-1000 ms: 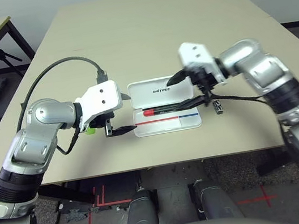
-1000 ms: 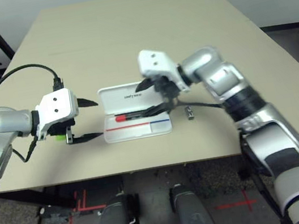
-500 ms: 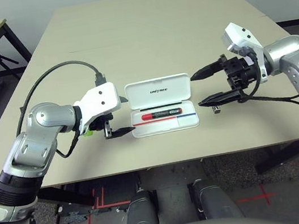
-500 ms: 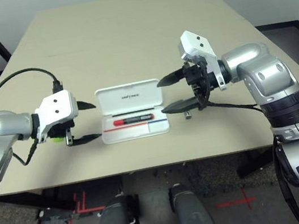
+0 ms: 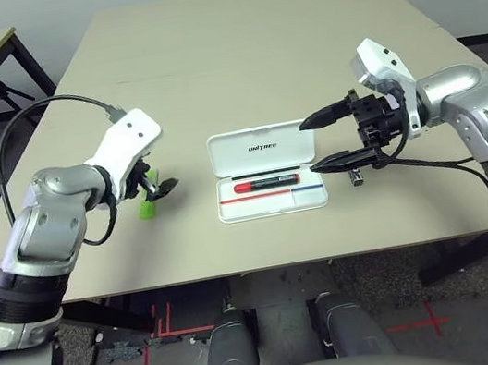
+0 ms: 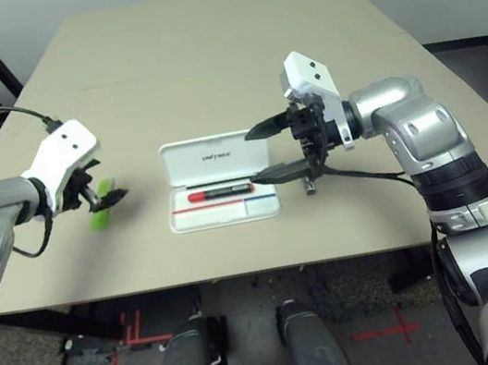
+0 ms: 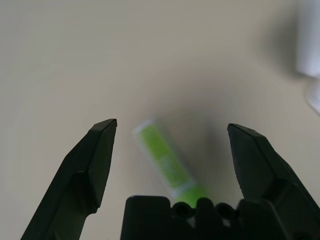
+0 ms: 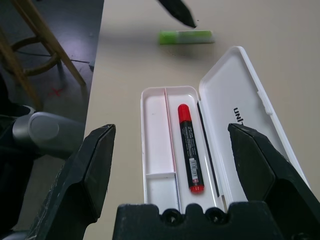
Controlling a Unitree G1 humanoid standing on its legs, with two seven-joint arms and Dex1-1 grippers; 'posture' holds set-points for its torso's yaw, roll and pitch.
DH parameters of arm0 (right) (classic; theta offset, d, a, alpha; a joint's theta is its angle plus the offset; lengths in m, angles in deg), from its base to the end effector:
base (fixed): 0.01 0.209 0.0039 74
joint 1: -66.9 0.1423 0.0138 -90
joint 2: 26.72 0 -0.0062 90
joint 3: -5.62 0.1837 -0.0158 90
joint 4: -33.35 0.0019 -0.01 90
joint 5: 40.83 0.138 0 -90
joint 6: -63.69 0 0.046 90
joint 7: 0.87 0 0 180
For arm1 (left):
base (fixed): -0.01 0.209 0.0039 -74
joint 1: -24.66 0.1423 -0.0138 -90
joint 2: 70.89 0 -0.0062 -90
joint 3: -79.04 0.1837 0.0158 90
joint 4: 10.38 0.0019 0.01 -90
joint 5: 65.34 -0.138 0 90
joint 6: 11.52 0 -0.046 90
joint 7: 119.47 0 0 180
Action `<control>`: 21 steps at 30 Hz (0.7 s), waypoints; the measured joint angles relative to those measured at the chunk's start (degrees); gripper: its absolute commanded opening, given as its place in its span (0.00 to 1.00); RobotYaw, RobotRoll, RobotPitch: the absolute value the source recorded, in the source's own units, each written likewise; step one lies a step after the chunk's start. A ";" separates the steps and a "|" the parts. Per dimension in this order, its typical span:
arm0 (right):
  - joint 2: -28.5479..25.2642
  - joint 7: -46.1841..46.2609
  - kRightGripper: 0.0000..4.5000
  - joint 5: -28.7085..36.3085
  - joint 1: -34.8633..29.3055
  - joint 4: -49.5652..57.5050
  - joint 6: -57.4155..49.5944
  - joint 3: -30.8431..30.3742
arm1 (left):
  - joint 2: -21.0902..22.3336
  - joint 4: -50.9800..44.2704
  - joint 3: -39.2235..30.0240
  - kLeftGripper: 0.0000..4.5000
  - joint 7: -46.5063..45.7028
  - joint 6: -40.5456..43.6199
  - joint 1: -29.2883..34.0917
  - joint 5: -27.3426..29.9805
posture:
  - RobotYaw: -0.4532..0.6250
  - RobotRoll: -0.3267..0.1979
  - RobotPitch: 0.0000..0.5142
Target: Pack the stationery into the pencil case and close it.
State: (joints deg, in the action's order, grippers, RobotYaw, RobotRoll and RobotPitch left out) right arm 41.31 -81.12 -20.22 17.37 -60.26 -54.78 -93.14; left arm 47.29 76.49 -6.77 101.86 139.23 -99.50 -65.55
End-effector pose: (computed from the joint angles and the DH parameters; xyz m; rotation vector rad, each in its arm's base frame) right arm 0.2992 -0.2073 0.2111 -0.3697 0.1921 1.4779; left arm 0.2720 0.2561 0.2021 0.4951 0.5883 -0.3178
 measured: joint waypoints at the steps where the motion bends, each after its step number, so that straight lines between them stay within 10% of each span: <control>1: -0.03 0.03 1.00 -0.02 0.00 -0.23 0.12 0.00 | -0.30 1.56 -1.36 1.00 -1.41 1.48 -0.58 0.04 | 0.44 0.62 0.14; 21: -0.01 0.36 1.00 -0.63 -0.01 -1.28 2.65 -1.00 | -11.30 6.76 -9.76 1.00 -14.30 16.17 -1.72 5.89 | 0.43 0.62 0.14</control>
State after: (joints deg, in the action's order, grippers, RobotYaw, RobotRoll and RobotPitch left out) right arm 41.31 -80.76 -20.85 17.36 -61.54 -52.13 -94.14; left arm 35.99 83.25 -16.52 87.56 155.40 -101.22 -59.66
